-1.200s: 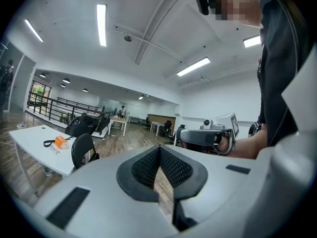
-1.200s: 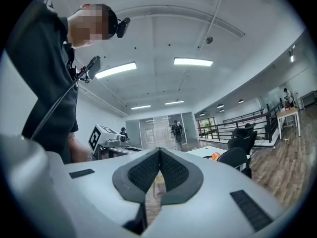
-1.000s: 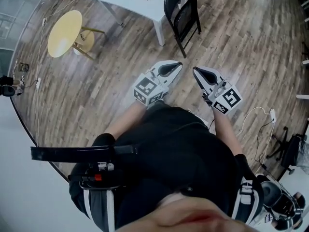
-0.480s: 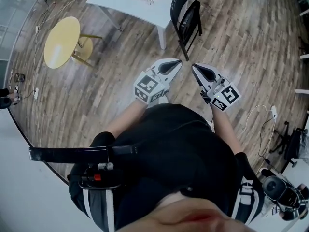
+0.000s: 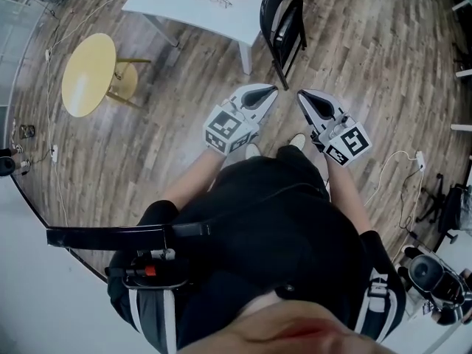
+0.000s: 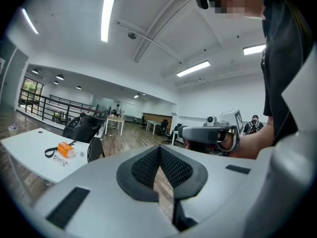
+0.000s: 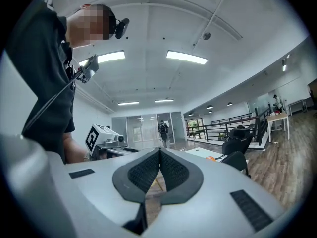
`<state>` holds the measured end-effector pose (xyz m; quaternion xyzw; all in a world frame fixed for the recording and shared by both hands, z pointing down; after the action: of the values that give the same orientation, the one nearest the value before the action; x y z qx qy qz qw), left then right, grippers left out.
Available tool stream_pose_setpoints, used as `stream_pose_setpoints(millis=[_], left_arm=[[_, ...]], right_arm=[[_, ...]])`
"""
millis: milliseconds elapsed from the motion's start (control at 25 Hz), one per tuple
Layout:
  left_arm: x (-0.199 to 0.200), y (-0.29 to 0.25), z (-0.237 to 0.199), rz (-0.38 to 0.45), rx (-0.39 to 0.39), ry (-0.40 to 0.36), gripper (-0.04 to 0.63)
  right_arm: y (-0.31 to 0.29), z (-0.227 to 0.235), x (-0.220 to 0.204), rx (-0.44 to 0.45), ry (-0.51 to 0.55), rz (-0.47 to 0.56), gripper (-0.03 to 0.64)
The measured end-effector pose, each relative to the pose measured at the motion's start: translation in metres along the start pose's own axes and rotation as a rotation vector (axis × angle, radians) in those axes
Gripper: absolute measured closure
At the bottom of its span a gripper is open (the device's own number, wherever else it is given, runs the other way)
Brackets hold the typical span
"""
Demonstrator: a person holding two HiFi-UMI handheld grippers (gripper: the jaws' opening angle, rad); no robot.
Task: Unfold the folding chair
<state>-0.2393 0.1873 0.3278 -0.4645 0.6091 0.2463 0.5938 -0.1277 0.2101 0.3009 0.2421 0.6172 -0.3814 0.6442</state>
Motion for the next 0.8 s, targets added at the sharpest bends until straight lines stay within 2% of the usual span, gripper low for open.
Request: stream_pose_setpoints(millis=[240, 600, 800], left_arm=[[0.013, -0.027, -0.019, 0.012, 0.030, -0.016, 0.591], [0.048, -0.099, -0.049, 0.026, 0.113, -0.016, 0.591], [0.062, -0.148, -0.059, 0.014, 0.151, -0.007, 0.591]], right_arm=[[-0.002, 0.047, 0.001, -0.001, 0.012, 0.017, 0.609], [-0.008, 0.131, 0.023, 0.093, 0.067, 0.021, 0.609], [-0.003, 0.181, 0.026, 0.142, 0.058, 0.015, 0.609]])
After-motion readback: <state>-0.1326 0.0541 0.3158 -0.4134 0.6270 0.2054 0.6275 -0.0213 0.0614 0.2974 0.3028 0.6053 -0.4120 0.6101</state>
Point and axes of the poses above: the fingertips, and each gripper's own axes: y backward along the fingers, z to its right, x out of its top, the point moved 4 cm from there along y, backward along the fingers, and after that the axes turned 8 degrees about -z, right-handed, at the moved point
